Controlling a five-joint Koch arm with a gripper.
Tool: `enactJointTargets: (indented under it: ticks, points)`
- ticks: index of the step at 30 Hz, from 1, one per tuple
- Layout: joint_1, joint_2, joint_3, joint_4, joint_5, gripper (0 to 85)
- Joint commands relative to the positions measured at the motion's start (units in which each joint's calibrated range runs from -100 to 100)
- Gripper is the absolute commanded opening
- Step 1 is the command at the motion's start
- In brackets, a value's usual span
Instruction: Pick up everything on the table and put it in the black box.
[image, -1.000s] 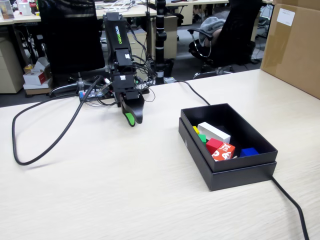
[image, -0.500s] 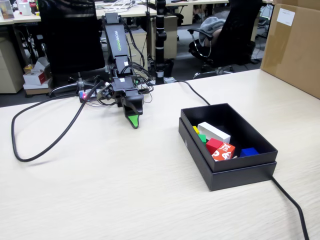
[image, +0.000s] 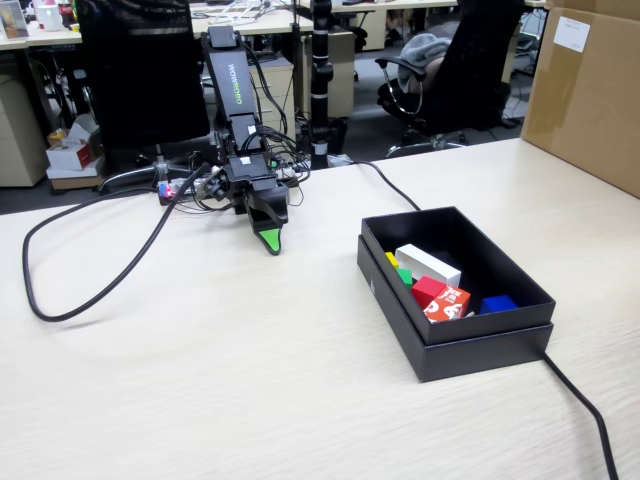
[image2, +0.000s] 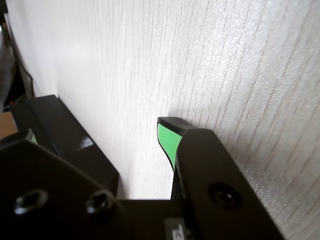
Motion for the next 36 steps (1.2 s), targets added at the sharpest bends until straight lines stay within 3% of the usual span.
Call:
enactJointTargets:
  ticks: [1,36]
  points:
    - [0.1,0.1,0.2,-0.4,-0.2,47.6]
    - [0.0,0.0,-0.1,-0.4,-0.2,48.7]
